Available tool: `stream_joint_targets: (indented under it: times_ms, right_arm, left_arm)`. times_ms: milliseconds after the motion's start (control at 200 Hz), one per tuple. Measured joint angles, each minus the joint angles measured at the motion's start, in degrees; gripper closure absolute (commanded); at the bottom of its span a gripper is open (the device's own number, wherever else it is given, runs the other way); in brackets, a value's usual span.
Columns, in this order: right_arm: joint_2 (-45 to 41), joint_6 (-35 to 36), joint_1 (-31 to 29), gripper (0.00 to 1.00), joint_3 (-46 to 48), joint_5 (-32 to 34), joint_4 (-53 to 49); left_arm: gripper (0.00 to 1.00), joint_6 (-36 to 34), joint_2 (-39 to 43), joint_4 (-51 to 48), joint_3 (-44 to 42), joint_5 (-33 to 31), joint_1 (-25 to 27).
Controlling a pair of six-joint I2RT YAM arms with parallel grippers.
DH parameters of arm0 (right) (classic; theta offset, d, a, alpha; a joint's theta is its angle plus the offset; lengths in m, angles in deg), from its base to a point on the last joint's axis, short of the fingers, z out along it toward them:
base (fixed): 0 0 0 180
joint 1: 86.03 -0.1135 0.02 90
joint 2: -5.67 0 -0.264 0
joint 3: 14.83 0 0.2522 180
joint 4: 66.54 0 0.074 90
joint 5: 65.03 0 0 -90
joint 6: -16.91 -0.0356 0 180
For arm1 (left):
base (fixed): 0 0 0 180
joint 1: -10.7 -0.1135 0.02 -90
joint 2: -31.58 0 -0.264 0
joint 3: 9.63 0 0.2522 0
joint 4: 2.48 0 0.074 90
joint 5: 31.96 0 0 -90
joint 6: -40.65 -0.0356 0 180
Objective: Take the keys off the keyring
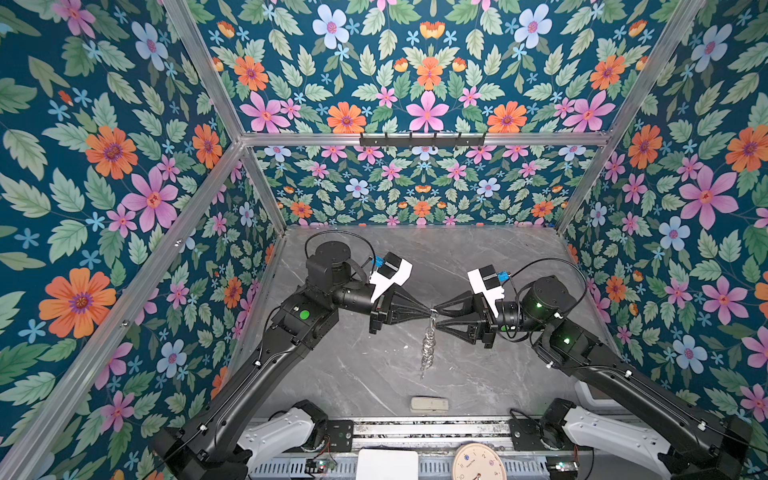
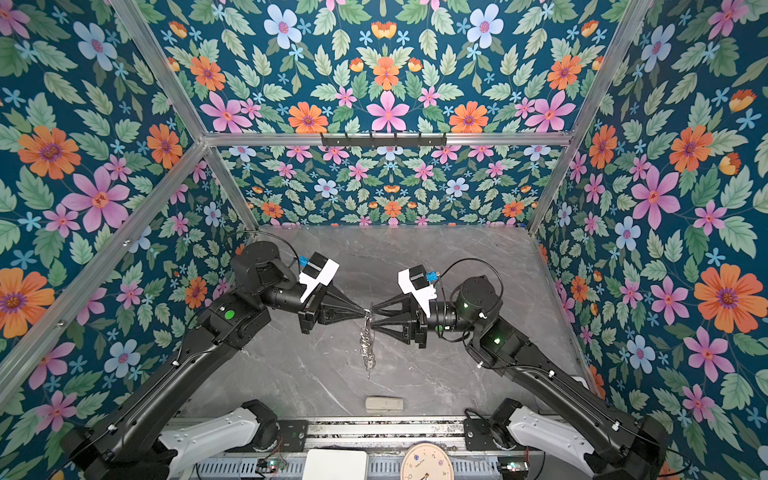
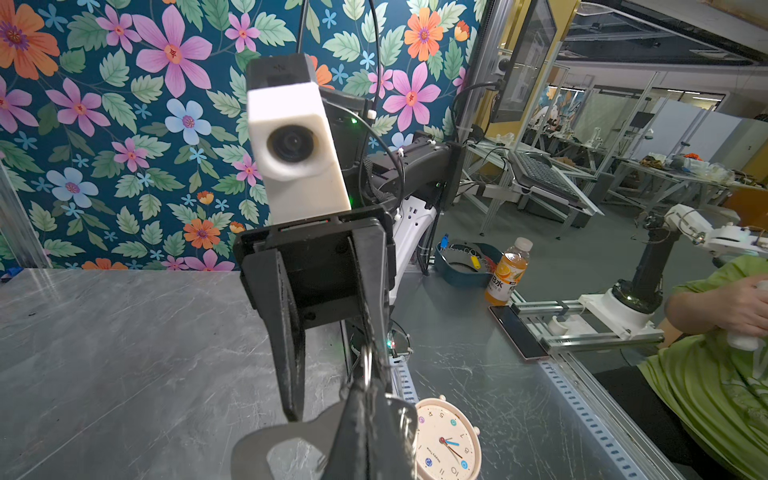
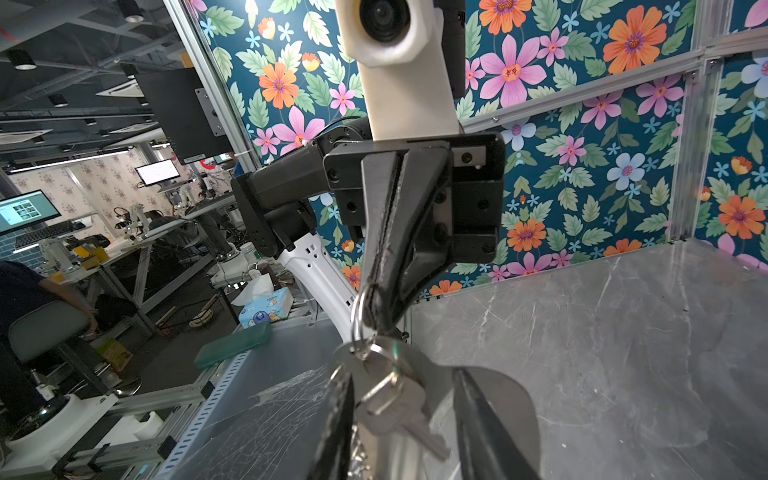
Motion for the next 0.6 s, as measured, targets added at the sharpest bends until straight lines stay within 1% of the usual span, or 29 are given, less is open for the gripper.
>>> stream_joint_targets:
  times_ms: [100, 395, 600]
  right_arm:
    - [0.42, -0.24, 0.00, 0.58, -0.20, -0.17, 0.57]
    - [-1.42, -0.48, 0.04, 0.50, 1.09, 0.07, 1.03]
    - [-1.53, -0.59, -0.04, 0.50, 1.29, 0.09, 0.87]
  left_arm:
    - [1.00, 0.17, 0.00, 0.33, -0.02, 0.02, 0.00]
    - [1.00, 0.17, 0.59, 0.76, -0.22, -0.04, 0.00]
    - [1.00, 0.39, 0.59, 1.22, -0.22, -0.20, 0.00]
